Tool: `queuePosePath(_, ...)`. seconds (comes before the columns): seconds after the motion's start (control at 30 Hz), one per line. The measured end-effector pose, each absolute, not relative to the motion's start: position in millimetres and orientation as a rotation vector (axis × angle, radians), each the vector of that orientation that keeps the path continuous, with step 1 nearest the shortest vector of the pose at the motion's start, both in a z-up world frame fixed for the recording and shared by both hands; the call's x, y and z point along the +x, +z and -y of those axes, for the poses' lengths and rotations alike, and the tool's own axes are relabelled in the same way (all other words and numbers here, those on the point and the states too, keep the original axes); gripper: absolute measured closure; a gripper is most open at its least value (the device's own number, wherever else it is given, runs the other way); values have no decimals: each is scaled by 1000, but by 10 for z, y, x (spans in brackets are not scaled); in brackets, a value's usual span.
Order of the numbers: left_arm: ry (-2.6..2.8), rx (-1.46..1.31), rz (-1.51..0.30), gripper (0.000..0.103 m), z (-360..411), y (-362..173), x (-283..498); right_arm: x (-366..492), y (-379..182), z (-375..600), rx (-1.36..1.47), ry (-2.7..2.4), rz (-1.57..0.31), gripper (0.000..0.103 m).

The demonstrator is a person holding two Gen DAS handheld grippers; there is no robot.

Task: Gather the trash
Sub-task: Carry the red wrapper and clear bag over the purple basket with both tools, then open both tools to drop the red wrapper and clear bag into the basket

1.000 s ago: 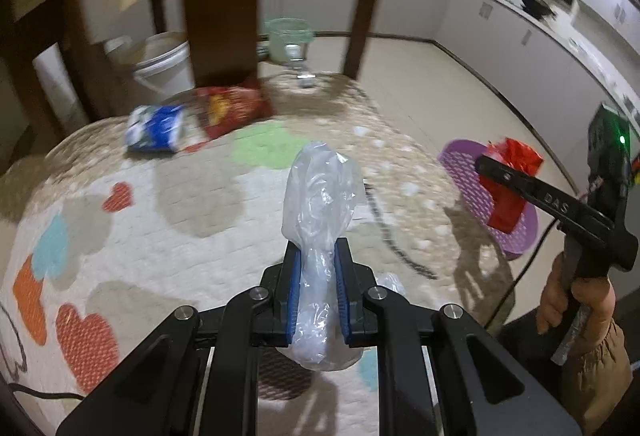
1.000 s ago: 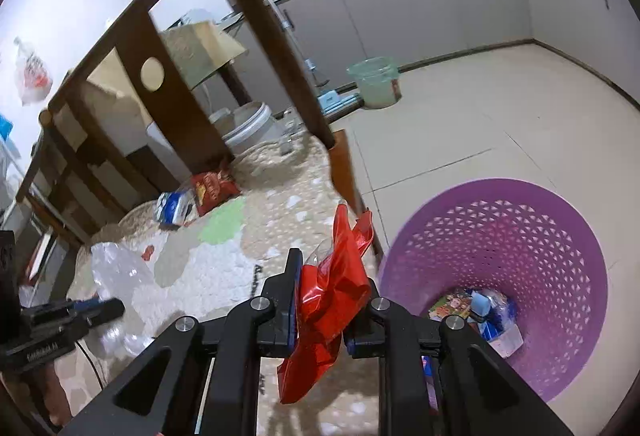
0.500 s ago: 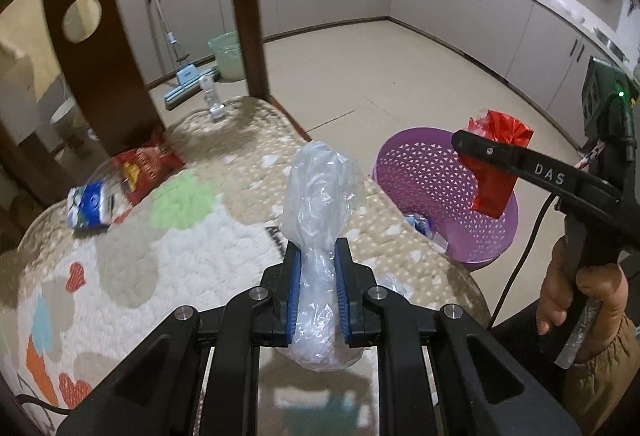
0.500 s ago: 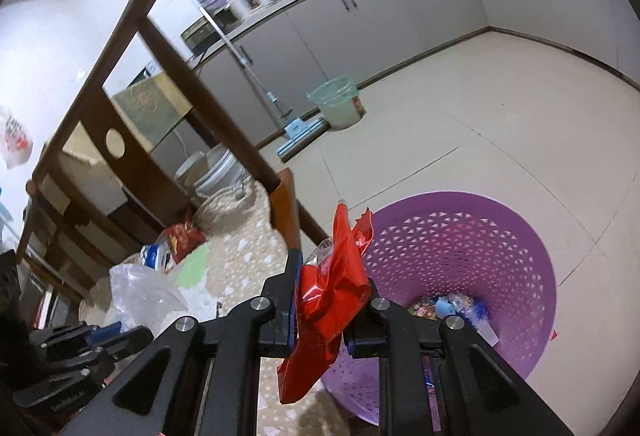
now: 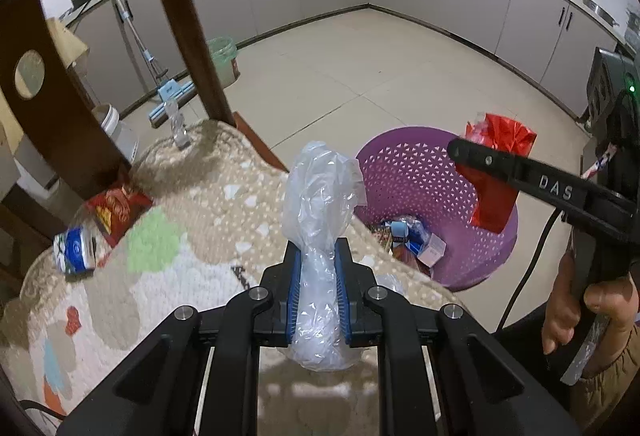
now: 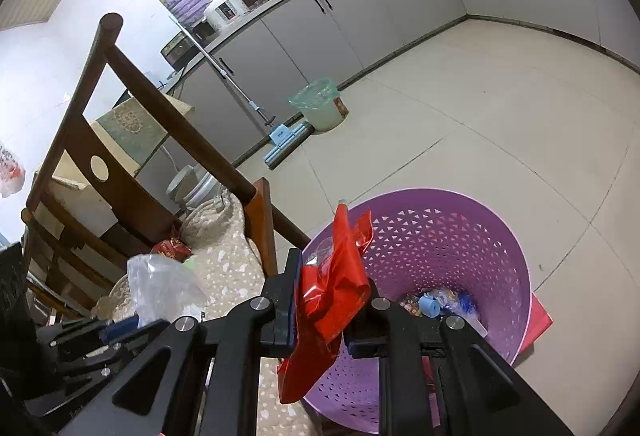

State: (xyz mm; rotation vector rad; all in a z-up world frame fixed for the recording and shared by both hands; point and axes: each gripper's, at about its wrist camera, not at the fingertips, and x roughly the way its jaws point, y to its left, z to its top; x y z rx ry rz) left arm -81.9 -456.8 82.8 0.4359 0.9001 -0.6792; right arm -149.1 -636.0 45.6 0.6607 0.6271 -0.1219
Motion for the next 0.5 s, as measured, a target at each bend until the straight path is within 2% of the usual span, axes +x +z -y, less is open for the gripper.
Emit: queuePosePath(0.5, -739, 505, -876, 87, 5098, 771, -910, -1531, 309, 6629, 761, -152, -632, 84)
